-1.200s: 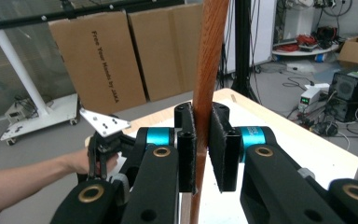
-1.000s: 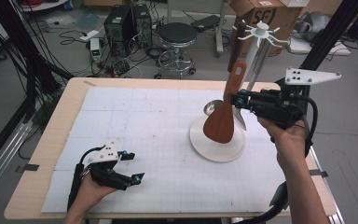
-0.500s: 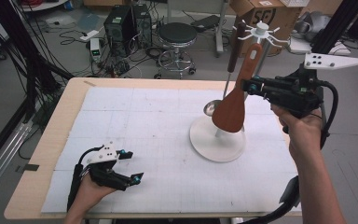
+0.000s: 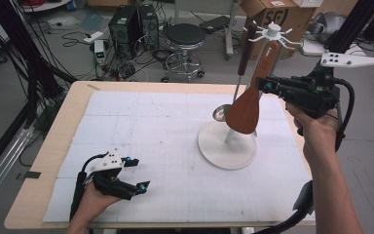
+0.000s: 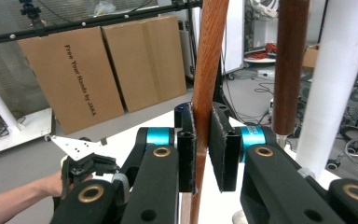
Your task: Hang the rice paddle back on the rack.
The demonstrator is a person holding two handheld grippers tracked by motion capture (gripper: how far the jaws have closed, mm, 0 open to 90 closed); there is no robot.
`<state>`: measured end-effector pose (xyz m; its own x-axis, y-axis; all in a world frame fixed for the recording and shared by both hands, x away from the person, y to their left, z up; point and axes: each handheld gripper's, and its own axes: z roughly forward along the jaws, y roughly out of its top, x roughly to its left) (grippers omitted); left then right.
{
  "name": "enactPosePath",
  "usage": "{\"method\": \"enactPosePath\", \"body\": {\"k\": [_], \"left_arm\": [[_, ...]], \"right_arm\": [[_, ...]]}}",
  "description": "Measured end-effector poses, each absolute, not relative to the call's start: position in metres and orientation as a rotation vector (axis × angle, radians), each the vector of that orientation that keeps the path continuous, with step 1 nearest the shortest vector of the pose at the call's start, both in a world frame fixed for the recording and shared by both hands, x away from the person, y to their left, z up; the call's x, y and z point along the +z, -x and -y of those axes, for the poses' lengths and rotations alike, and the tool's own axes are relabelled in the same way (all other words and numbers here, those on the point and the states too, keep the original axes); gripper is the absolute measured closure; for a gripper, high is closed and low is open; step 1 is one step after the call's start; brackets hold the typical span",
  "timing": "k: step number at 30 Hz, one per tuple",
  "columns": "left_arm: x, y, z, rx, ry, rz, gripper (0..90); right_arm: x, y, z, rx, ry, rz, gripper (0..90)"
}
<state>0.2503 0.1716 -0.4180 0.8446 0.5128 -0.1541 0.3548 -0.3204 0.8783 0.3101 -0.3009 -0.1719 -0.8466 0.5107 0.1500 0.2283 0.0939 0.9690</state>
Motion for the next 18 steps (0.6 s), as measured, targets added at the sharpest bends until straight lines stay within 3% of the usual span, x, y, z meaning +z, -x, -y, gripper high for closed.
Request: {"method": "enactPosePath", "body": {"k": [18], "left_arm": [[-0.4183,-0.2505,-0.1726,0.18,-1.938,-0.644,13.8]], "right_arm": [[-0.1774,-0.3201,0.3039,1.807,-0.809,-2.104,81.9]]}}
